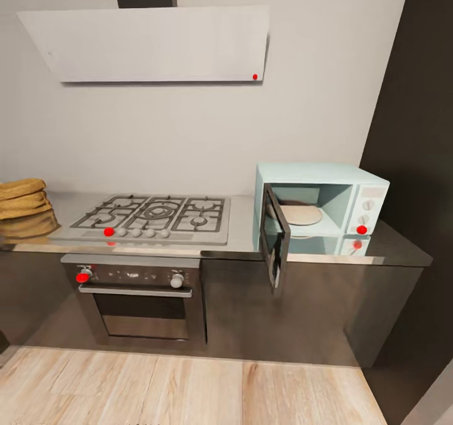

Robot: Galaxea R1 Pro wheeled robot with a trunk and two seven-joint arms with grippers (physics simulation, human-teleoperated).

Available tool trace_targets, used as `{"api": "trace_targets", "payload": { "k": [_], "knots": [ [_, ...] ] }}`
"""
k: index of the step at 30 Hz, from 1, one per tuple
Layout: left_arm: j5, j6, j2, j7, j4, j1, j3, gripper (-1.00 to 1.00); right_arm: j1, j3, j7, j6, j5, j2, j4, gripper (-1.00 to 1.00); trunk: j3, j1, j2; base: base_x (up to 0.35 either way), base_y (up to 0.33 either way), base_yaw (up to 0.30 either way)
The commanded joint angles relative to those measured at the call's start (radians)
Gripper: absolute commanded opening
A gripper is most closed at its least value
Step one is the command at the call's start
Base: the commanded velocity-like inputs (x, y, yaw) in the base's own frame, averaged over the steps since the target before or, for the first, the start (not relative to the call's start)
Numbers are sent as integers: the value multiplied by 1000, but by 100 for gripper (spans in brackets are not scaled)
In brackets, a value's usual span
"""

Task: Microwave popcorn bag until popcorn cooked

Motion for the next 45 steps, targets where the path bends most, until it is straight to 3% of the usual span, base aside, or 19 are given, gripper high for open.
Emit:
{"api": "trace_targets", "payload": {
  "k": [1,6,9,14,45],
  "knots": [
    [5,-2,0,0,0,0,1,100,-1,-9,2,-5,10,0,3,100,0,0,0,0,0,249],
    [5,-2,1,1,0,0,1,100,5,-9,-22,-3,11,2,3,100,0,0,0,0,0,263],
    [5,-2,1,1,0,0,2,100,18,-8,-49,-2,11,26,3,100,0,0,0,0,0,272],
    [5,-2,1,2,-1,0,3,100,33,-7,-56,-1,12,41,3,100,0,0,0,0,0,277],
    [5,-2,1,2,-2,0,2,100,56,-7,-64,-2,13,43,3,100,0,0,0,0,0,298]
  ]
}}
